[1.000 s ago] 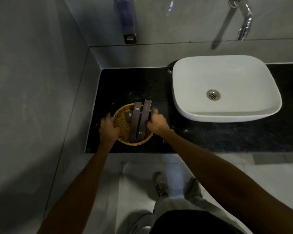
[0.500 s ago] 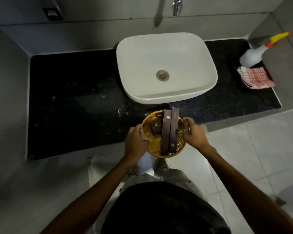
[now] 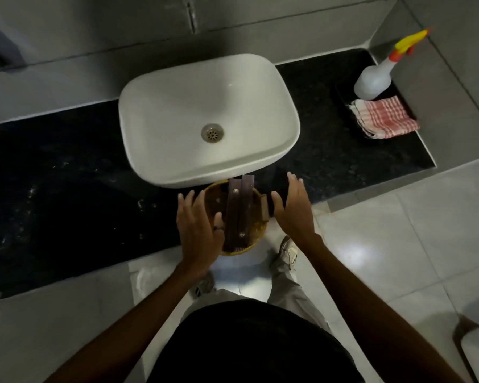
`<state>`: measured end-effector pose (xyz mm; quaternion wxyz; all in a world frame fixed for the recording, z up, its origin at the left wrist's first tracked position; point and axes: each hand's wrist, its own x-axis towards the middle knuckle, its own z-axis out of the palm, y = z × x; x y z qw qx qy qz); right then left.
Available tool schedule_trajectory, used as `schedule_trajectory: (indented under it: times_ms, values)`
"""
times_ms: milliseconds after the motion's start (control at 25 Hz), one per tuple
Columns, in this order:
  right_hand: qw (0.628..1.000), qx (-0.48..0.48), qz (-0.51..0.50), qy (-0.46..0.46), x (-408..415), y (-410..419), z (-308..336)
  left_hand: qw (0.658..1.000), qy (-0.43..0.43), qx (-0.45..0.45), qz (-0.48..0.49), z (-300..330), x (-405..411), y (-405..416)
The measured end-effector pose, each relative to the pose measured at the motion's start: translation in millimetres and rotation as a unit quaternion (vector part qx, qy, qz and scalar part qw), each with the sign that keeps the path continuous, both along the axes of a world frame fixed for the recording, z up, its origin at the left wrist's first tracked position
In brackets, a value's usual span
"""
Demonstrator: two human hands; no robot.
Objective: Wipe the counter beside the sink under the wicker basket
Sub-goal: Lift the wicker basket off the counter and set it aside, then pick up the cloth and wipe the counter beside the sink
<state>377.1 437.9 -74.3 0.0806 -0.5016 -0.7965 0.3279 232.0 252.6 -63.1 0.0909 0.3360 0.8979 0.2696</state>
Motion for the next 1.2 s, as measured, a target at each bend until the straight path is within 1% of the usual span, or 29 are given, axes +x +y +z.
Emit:
schedule_trajectory:
  times_ms: [80, 120, 200, 280, 400, 520, 640, 720, 800, 840, 880, 920, 960, 1000, 1040, 1080, 1120, 1160, 1200]
  values:
    - [0.991, 0.120, 0.029, -0.051, 20, 52, 0, 0.993, 0.081, 0.006, -0.086, 9, 18, 52]
    - [0.984, 0.158, 0.034, -0.075, 31, 84, 2, 0.988, 0.098, -0.001, -0.119, 14, 31, 88]
    - [0.976, 0.192, 0.022, -0.101, 52, 152, 4, 0.979, 0.117, -0.003, -0.170, 17, 53, 168]
    - [0.978, 0.178, -0.015, -0.107, 74, 223, 5, 0.965, 0.143, -0.018, -0.220, 12, 72, 247]
    - [0.983, 0.132, -0.060, -0.110, 95, 318, 6, 0.952, 0.151, -0.094, -0.249, 5, 89, 333]
    - [0.986, 0.079, -0.077, -0.129, 100, 397, -1, 0.949, 0.131, -0.140, -0.251, -6, 100, 386]
    - [0.972, 0.051, -0.100, -0.207, 97, 431, -11, 0.946, 0.122, -0.146, -0.263, -12, 102, 406]
    - [0.967, 0.050, -0.117, -0.223, 95, 437, -17, 0.948, 0.107, -0.147, -0.260, -12, 102, 407]
    - [0.968, 0.016, -0.144, -0.203, 91, 446, -16, 0.956, 0.086, -0.132, -0.248, -11, 101, 404]
    - [0.969, 0.001, -0.142, -0.203, 90, 449, -14, 0.961, 0.066, -0.114, -0.244, -10, 99, 401]
    - [0.970, -0.004, -0.127, -0.205, 89, 450, -8, 0.968, 0.028, -0.086, -0.232, -8, 97, 397]
    - [0.975, 0.002, -0.101, -0.196, 89, 449, 0, 0.976, -0.040, -0.054, -0.208, -6, 96, 393]
    - [0.985, 0.005, -0.071, -0.155, 88, 444, 10, 0.976, -0.134, -0.024, -0.168, 0, 95, 391]
    - [0.995, -0.009, -0.045, -0.086, 86, 436, 22, 0.964, -0.242, 0.003, -0.114, 9, 94, 392]
    - [0.999, -0.035, -0.030, -0.011, 83, 422, 35, 0.935, -0.351, 0.032, -0.049, 19, 94, 393]
    - [0.996, -0.070, -0.013, 0.054, 76, 404, 50, 0.889, -0.453, 0.066, 0.013, 30, 93, 393]
    - [0.987, -0.115, 0.010, 0.112, 65, 379, 66, 0.830, -0.544, 0.109, 0.058, 40, 90, 389]
    - [0.970, -0.173, 0.040, 0.167, 52, 352, 83, 0.753, -0.633, 0.165, 0.078, 48, 83, 381]
    - [0.949, -0.224, 0.069, 0.212, 38, 324, 98, 0.673, -0.703, 0.219, 0.077, 58, 74, 368]
